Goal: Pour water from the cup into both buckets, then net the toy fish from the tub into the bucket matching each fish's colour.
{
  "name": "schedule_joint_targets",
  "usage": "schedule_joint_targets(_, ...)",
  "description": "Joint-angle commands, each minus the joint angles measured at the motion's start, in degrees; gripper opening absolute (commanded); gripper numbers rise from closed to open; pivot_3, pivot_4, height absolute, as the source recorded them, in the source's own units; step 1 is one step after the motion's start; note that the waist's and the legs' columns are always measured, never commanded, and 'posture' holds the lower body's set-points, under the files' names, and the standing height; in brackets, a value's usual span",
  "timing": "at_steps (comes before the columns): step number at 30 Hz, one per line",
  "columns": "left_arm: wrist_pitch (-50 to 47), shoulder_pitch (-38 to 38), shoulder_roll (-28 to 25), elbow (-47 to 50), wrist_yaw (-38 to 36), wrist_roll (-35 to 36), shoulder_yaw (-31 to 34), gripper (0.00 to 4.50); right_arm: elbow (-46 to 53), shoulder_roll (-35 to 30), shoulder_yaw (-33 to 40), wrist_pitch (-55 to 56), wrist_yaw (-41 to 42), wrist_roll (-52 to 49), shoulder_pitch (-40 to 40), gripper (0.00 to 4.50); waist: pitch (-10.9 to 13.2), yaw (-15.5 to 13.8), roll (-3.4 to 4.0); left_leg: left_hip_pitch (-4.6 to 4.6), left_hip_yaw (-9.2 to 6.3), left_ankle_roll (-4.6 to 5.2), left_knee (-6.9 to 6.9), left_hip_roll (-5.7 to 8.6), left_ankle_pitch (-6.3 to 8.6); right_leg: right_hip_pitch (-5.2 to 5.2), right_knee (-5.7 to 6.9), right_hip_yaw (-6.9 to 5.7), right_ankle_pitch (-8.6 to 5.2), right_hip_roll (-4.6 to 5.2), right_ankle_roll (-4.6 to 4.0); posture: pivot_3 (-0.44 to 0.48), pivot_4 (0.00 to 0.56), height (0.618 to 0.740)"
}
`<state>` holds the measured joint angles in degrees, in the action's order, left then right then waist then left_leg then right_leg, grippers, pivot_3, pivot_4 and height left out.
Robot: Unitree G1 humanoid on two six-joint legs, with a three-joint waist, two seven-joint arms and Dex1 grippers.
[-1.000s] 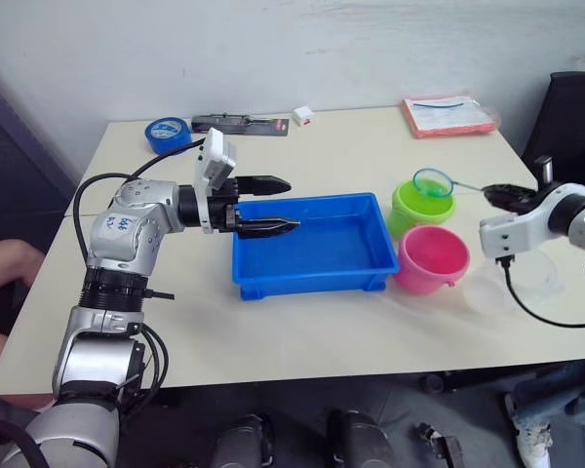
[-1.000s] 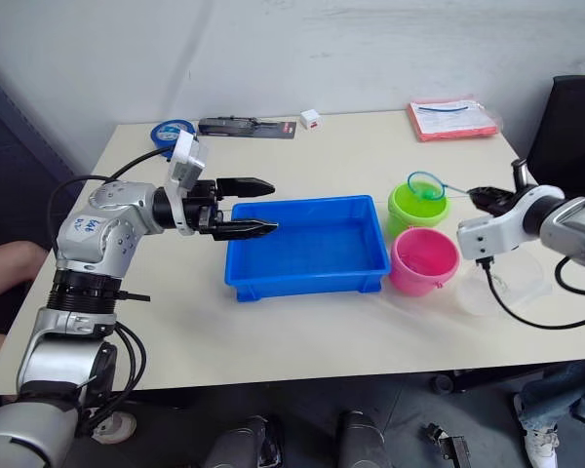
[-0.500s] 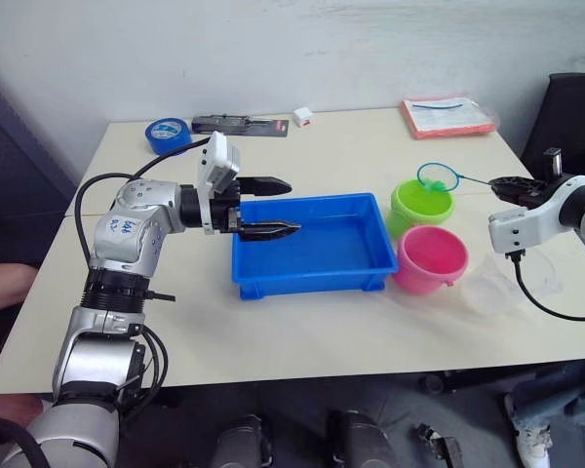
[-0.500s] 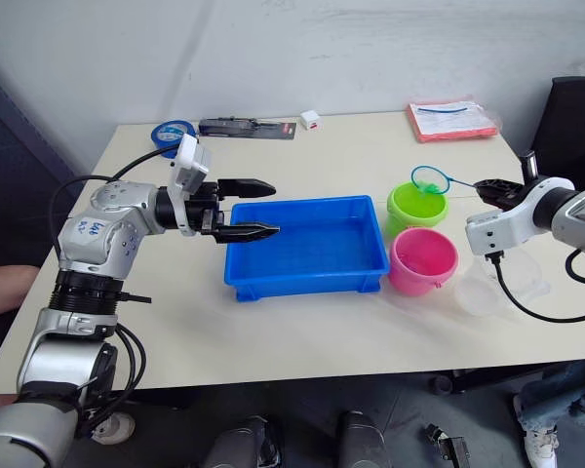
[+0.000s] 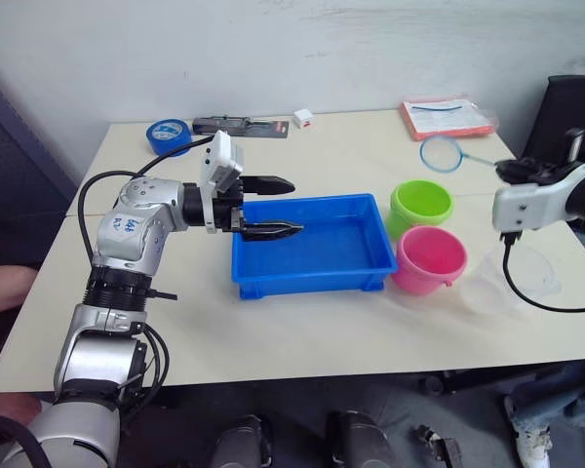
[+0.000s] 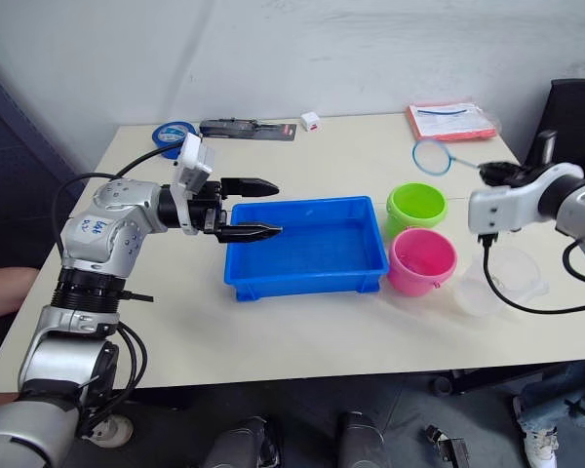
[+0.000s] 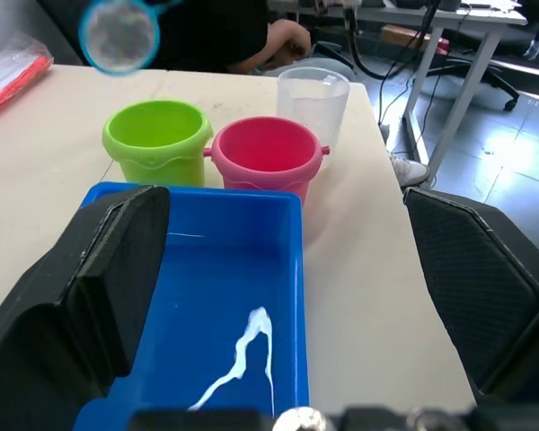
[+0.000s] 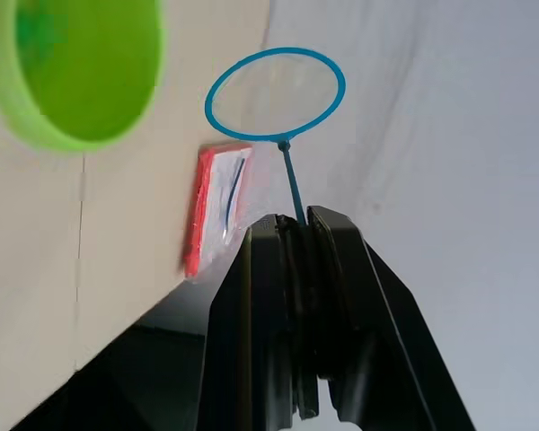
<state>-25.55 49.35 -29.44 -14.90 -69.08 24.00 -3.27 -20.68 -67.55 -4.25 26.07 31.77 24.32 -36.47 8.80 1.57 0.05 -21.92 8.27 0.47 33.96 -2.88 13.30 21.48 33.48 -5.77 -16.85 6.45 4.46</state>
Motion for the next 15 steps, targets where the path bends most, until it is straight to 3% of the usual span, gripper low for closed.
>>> schedule_joint_targets(1,-0.6,0.0,-1.6,2.9,-2.0,1.0,0.5,4.5,7.9,4.6,6.5,-15.4,10.2,-18.3,1.7,0.8,0.0,0.0,-0.07,0.01,-0.02,0.01,0.0,-0.02,0.0,-0.03,0.01,0.03,0.0,0.0,0.0,0.0,0.15,0.74)
schedule_joint_targets(4,-6.1,-4.3,-7.7,13.0,-7.6,5.7,1.4,4.5,26.6,8.6,12.2,-42.2,20.3,-47.4,5.7,0.8,0.0,0.1,-0.08,-0.01,-0.04,0.23,0.0,-0.01,-0.05,-0.02,0.16,0.16,0.02,0.02,0.03,0.0,0.15,0.74)
schedule_joint_targets(8,-7.2,-10.3,-17.3,19.6,-14.0,6.4,1.4,4.5,41.8,10.0,15.1,-58.2,23.7,-65.6,14.5,0.8,-0.1,-0.2,-0.04,0.11,-0.17,0.45,-0.13,-0.11,0.21,-0.01,0.31,0.1,-0.09,0.04,-0.17,0.0,0.15,0.74)
schedule_joint_targets(10,-7.0,-13.2,-21.0,21.6,-15.6,6.2,1.5,4.5,46.9,11.3,12.4,-58.2,24.0,-65.2,19.7,0.8,-0.1,-0.5,-0.12,0.4,-0.34,0.25,-0.14,-0.13,0.32,0.01,0.21,-0.08,-0.26,0.04,-0.43,0.0,0.15,0.74)
schedule_joint_targets(12,-6.4,-16.1,-23.7,23.1,-16.2,5.6,1.6,4.5,49.8,12.1,7.5,-55.2,25.4,-60.9,24.6,0.8,-0.1,-1.2,-0.1,0.33,-0.41,0.24,-0.26,-0.1,0.41,-0.08,-0.29,-0.08,-0.75,0.05,-1.31,0.0,0.15,0.74)
schedule_joint_targets(15,-4.1,-19.3,-25.8,23.6,-16.4,3.8,1.3,4.5,48.3,13.6,0.5,-48.6,26.7,-52.2,27.9,0.8,-0.2,-1.4,0.03,0.08,-0.49,0.29,-0.37,-0.09,0.48,-0.1,-1.03,-0.14,-0.53,0.06,-1.15,0.0,0.15,0.74)
